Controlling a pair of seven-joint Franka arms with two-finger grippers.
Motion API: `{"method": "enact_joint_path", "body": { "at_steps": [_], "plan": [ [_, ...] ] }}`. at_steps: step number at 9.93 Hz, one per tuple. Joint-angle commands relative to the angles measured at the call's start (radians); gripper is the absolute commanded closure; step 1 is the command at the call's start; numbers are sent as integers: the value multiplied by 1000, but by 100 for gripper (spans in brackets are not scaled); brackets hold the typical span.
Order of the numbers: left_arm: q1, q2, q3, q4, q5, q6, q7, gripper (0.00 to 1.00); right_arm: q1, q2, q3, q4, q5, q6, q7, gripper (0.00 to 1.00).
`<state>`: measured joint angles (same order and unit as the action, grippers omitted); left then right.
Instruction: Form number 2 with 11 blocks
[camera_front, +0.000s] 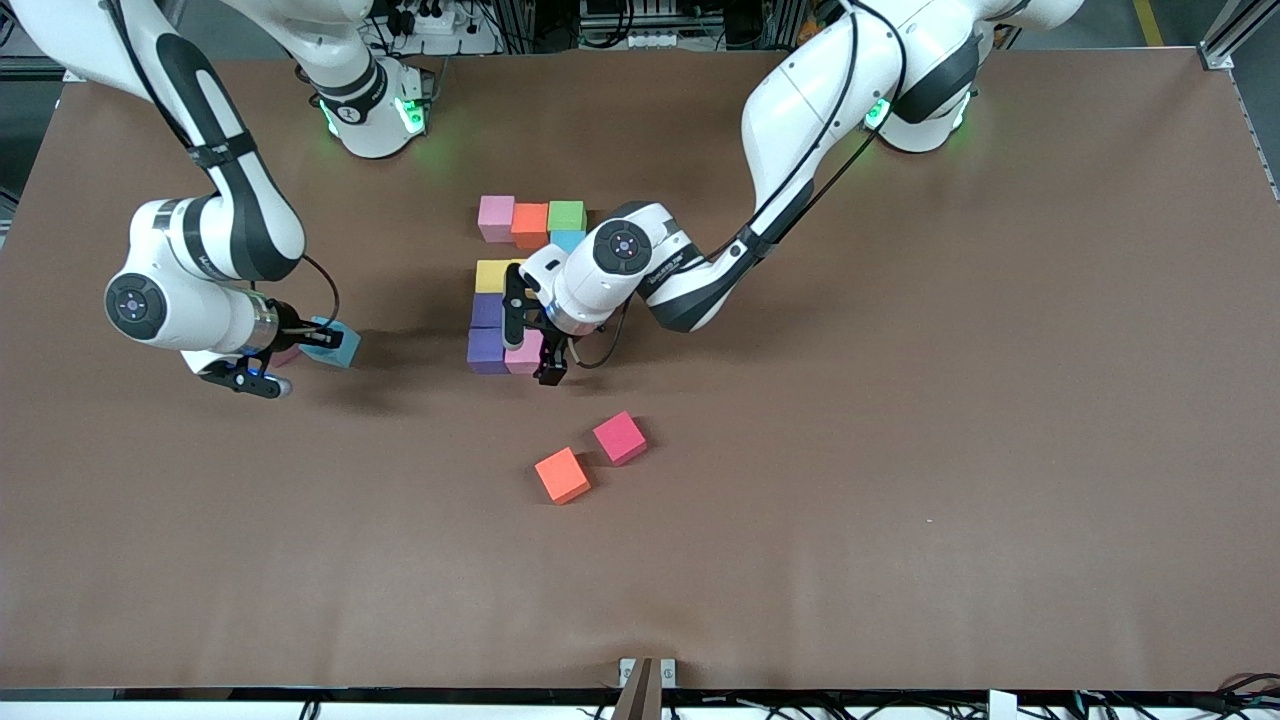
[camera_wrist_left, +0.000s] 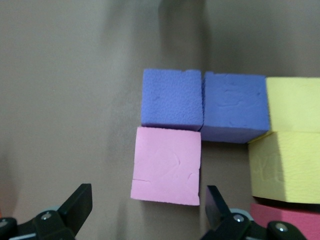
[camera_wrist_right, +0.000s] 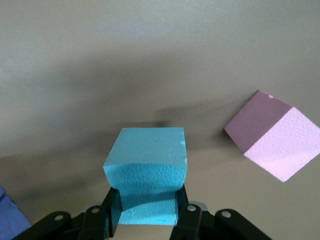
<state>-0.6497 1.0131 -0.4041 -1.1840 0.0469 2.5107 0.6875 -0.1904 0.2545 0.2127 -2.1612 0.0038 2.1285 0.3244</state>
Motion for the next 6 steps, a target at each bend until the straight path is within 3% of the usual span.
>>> {"method": "enact_joint_path", "body": {
  "at_steps": [1, 3, 6],
  "plan": [
    [41, -82, -30, -17, 7, -142, -31, 0, 48, -17, 37, 23, 19, -16, 158, 100],
    [99, -166, -60, -25, 8, -302, -36, 0, 84, -17, 69, 58, 109, -21, 249, 100],
    [214, -282, -73, -25, 10, -513, -19, 0, 179, -12, 113, 109, 111, -15, 532, 100]
  ]
}}
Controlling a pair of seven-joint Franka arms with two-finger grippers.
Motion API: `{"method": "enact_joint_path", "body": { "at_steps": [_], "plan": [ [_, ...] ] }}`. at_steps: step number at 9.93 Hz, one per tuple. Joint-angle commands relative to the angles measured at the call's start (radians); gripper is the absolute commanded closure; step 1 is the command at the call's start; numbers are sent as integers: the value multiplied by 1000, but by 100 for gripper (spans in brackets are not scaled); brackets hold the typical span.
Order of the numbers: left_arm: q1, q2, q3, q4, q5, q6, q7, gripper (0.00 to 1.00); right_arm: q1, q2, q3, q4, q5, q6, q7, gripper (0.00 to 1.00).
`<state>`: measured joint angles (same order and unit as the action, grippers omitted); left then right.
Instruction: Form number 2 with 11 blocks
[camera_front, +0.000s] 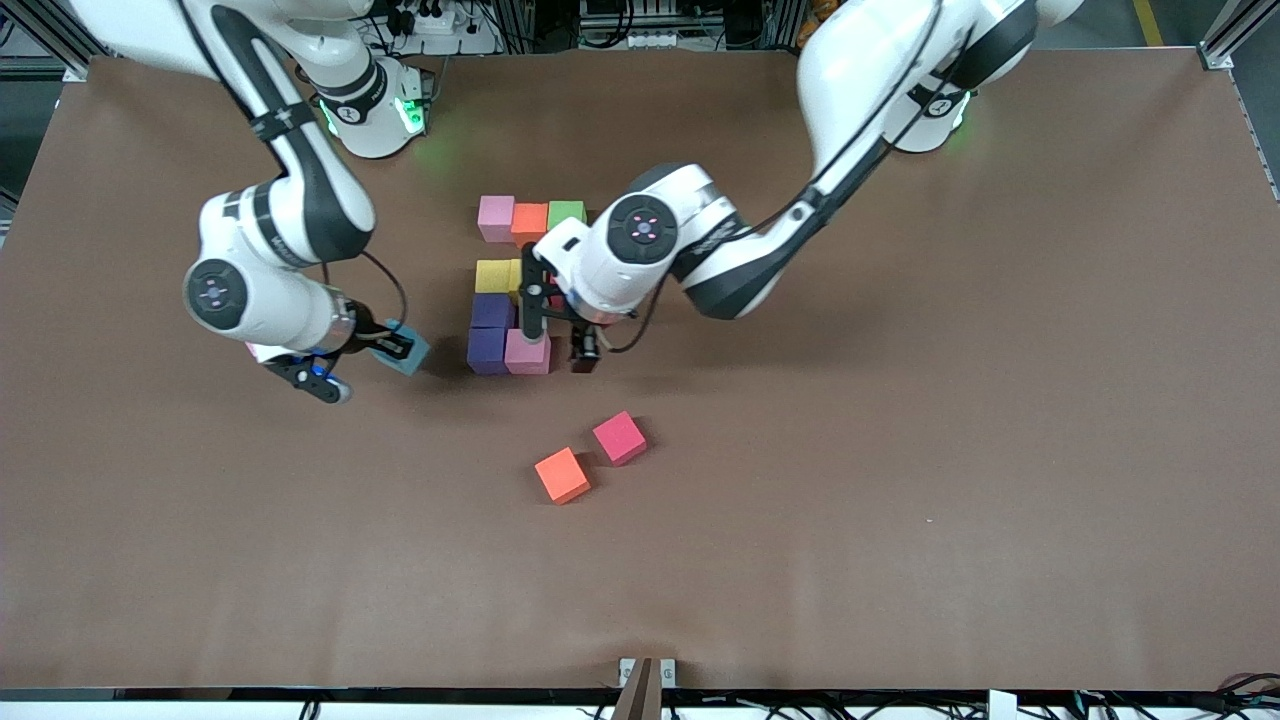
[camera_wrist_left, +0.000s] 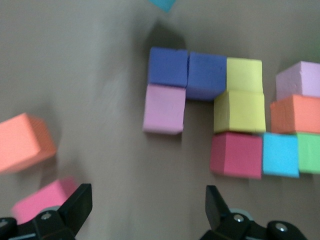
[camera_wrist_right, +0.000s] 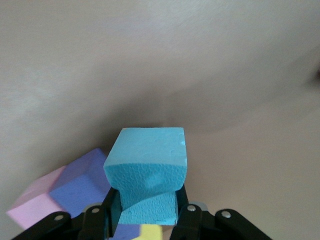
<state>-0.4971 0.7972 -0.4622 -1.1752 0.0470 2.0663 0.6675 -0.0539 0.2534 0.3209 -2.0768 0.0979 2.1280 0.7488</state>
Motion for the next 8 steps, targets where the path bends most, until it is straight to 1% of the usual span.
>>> {"method": "enact_joint_path", "body": {
  "at_steps": [1, 2, 3, 4, 5, 6, 8],
  "plan": [
    [105, -102, -15, -34, 5, -122, 27, 0, 84, -6, 6, 49, 22, -14, 206, 100],
    [155, -137, -16, -34, 4, -188, 27, 0, 138, -2, 6, 76, 28, -10, 318, 100],
    [213, -156, -21, -34, 4, -213, 38, 0, 172, 10, 4, 105, 75, 0, 393, 100],
    [266, -167, -33, -34, -4, -233, 93, 0, 195, 21, 4, 128, 119, 10, 441, 100],
    [331, -193, -38, -34, -15, -289, 130, 0, 221, 38, 4, 144, 141, 41, 505, 100],
    [386, -209, -39, -32, -18, -373, 176, 0, 244, 59, 4, 156, 144, 78, 576, 100],
    [471, -230, -44, -31, -19, -449, 214, 0, 288, 105, 4, 162, 144, 163, 706, 100]
  ]
}}
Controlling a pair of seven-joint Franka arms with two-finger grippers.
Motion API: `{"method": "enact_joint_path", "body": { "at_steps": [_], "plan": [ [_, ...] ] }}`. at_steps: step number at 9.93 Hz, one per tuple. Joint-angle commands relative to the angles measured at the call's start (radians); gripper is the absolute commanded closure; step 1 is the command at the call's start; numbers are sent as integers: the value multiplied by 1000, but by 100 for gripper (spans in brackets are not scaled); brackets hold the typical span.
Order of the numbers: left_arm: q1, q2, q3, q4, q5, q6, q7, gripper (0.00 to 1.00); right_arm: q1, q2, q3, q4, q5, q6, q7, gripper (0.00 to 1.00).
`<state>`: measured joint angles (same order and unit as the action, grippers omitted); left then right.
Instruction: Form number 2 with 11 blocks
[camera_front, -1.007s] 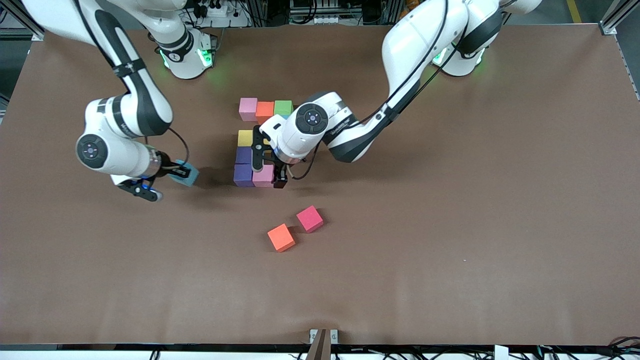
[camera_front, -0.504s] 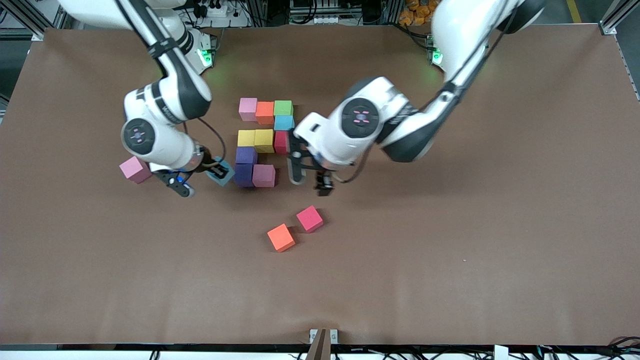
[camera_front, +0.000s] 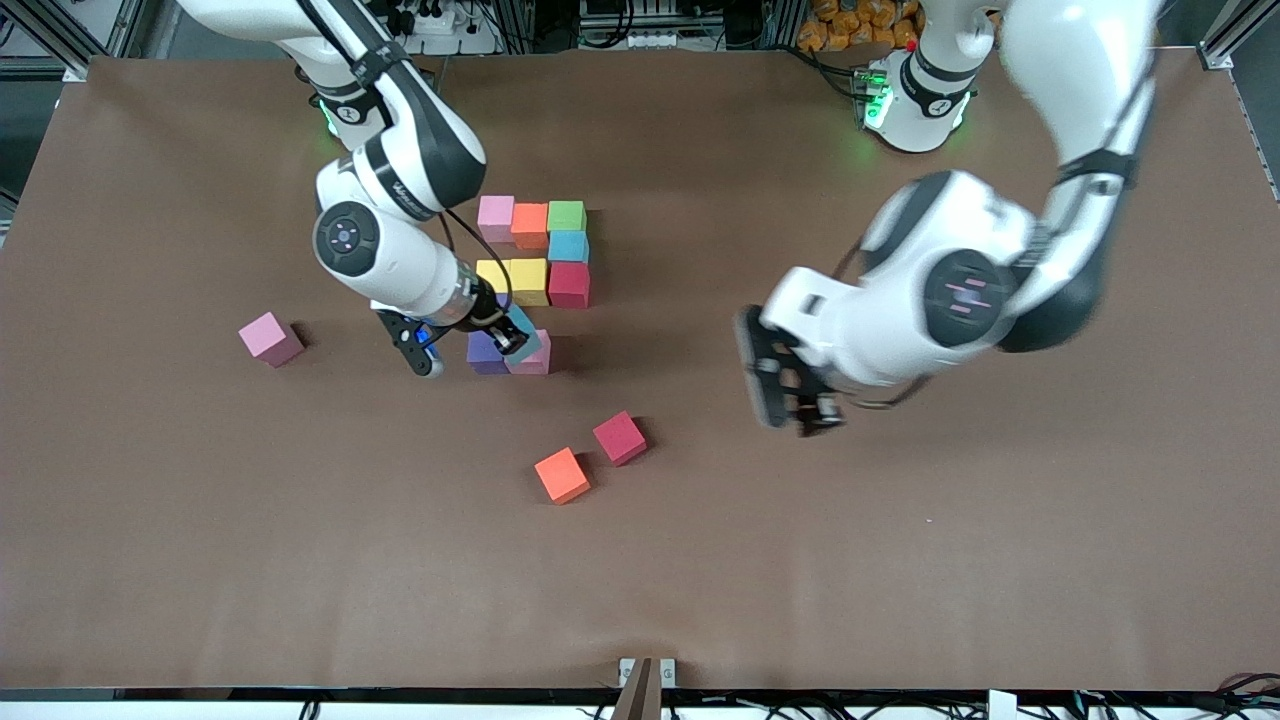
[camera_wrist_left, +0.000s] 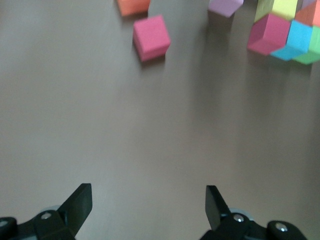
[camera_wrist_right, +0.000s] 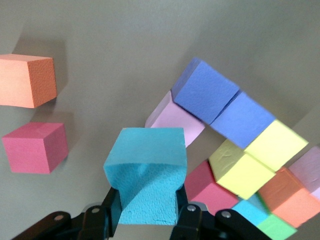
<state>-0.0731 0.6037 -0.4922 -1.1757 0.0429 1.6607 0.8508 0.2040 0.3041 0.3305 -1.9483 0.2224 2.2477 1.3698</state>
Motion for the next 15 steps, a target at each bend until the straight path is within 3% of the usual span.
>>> {"method": "enact_joint_path", "body": {
  "at_steps": [1, 3, 8, 11, 15],
  "plan": [
    [64, -36, -6, -30, -11, -55, 59, 0, 57, 85, -5, 45, 20, 82, 145, 100],
    [113, -32, -3, -32, -9, -56, 190, 0, 100, 142, -8, 97, 11, 90, 245, 100],
    [127, -28, -9, -30, -5, -61, 240, 0, 110, 185, -13, 95, 8, 157, 420, 100],
    [128, -24, -9, -30, -12, -70, 241, 0, 126, 191, -13, 45, 8, 263, 520, 100],
    [124, -22, -5, -30, -12, -70, 258, 0, 130, 159, -13, -50, 6, 295, 534, 100]
  ]
}}
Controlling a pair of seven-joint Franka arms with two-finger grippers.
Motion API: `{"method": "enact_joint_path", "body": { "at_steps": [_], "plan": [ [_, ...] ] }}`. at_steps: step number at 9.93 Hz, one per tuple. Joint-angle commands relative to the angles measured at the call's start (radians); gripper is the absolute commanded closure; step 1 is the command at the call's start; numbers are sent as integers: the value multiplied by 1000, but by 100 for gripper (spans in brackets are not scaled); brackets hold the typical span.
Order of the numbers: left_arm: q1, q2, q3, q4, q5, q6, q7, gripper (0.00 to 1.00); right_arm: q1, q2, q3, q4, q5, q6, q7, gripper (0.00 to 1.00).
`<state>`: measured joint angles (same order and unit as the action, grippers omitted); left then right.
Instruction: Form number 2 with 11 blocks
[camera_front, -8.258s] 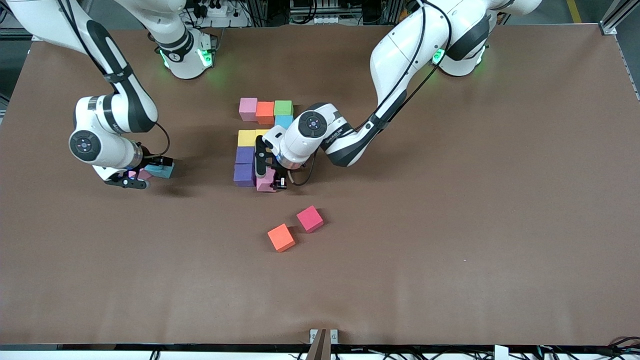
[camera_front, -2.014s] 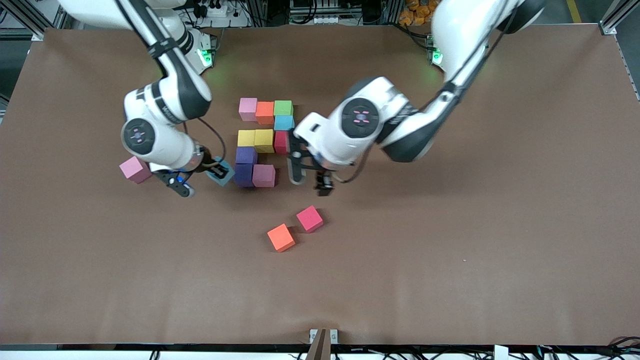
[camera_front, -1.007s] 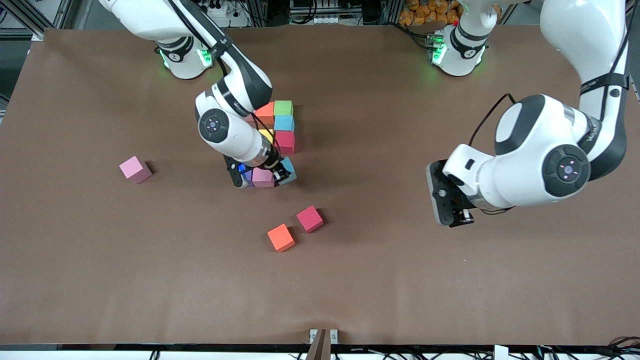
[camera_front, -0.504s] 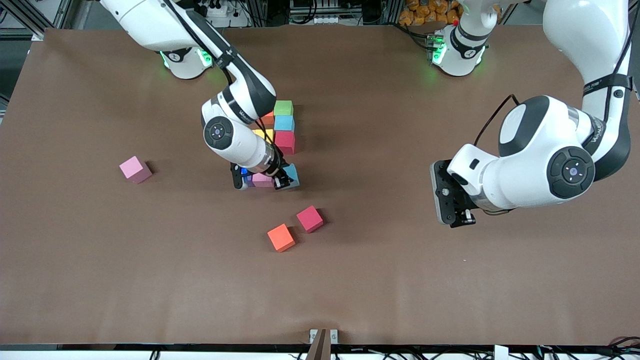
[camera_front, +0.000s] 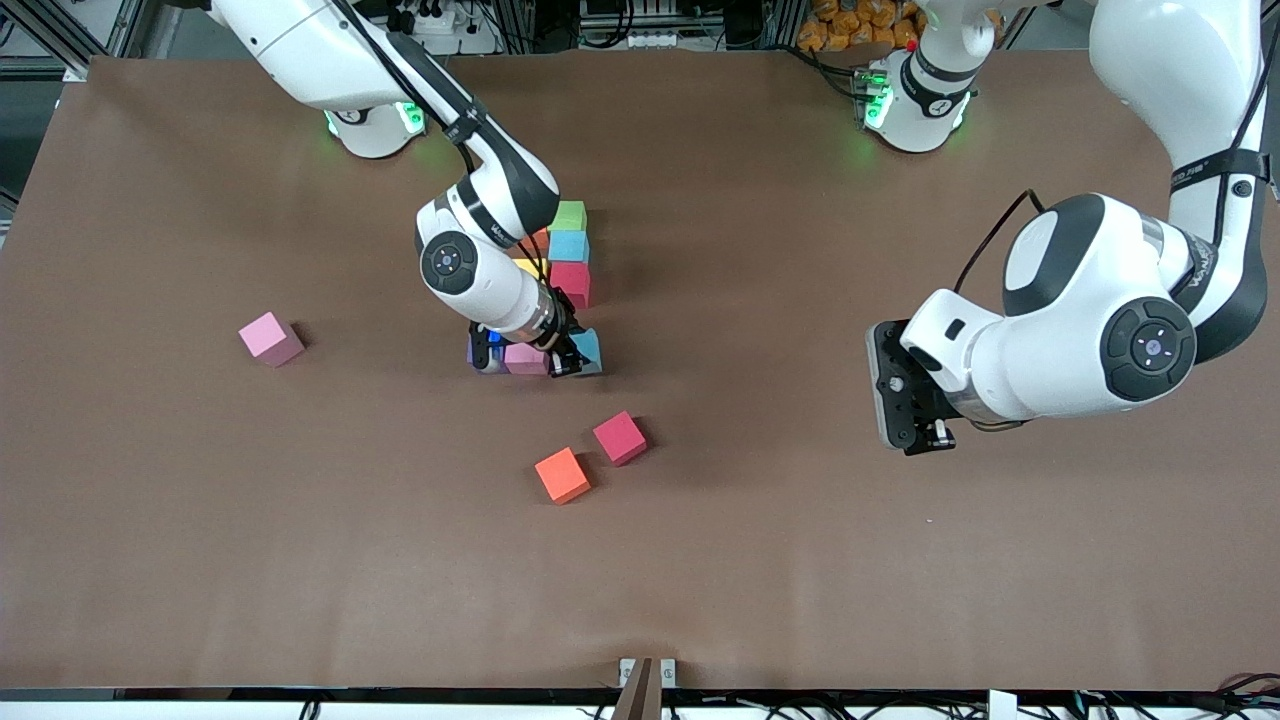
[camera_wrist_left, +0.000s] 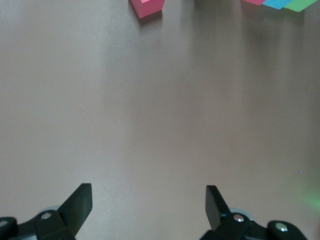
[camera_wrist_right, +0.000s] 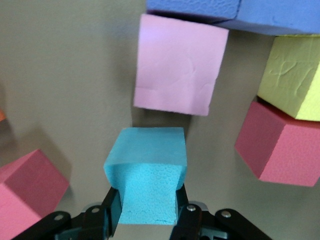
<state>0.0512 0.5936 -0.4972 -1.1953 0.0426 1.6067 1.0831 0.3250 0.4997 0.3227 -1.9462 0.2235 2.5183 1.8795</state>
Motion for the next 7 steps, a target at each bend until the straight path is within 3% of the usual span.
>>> {"method": "enact_joint_path", "body": {
  "at_steps": [1, 3, 7],
  "plan": [
    [2, -12, 0, -10, -12, -16, 26, 0, 9, -40, -5, -74, 5, 43, 24, 100],
    [1, -12, 0, -10, -10, -16, 26, 0, 8, -47, -5, -141, 5, 152, 24, 100],
    [10, -12, 0, -10, -13, -16, 34, 0, 8, -47, -5, -155, 5, 157, 23, 100]
  ]
}}
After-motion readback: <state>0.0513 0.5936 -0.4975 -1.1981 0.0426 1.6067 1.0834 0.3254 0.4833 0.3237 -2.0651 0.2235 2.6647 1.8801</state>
